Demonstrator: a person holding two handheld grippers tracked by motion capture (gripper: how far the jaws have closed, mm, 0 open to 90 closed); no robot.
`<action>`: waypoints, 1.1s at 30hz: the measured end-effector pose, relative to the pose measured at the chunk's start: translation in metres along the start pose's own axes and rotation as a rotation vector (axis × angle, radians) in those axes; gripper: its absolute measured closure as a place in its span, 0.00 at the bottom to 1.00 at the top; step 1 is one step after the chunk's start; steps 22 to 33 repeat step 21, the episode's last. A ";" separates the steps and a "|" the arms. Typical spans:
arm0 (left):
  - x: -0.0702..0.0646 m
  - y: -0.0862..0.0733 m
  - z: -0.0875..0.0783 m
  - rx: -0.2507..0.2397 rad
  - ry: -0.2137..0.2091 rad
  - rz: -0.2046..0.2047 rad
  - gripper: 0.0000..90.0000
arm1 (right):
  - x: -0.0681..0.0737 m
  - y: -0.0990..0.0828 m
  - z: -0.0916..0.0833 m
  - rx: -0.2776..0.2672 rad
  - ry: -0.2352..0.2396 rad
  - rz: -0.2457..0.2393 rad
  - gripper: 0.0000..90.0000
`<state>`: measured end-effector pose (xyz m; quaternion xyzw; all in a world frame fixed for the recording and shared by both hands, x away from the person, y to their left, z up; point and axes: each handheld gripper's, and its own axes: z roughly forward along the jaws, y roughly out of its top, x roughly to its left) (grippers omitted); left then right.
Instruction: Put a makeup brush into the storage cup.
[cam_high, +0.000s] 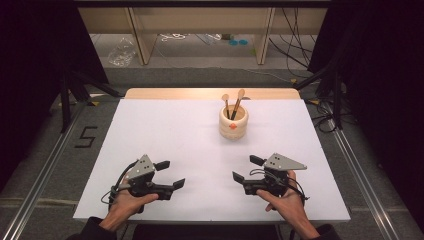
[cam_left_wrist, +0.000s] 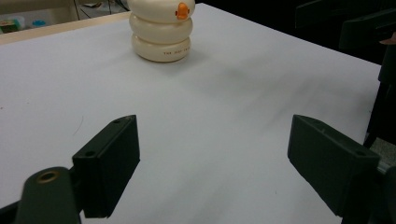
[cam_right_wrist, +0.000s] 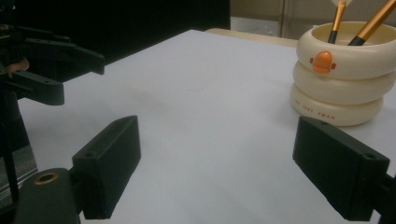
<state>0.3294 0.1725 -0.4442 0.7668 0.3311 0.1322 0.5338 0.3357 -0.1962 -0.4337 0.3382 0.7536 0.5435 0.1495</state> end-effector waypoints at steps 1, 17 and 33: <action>0.000 0.000 0.000 0.000 0.000 0.000 0.19 | 0.000 0.000 0.000 0.000 0.000 0.000 0.18; 0.001 0.000 0.001 -0.004 0.003 0.000 0.19 | 0.000 -0.005 -0.004 0.004 -0.015 -0.014 0.18; 0.000 0.000 0.001 -0.004 0.004 -0.003 0.19 | 0.000 -0.006 -0.003 -0.006 -0.013 -0.013 0.18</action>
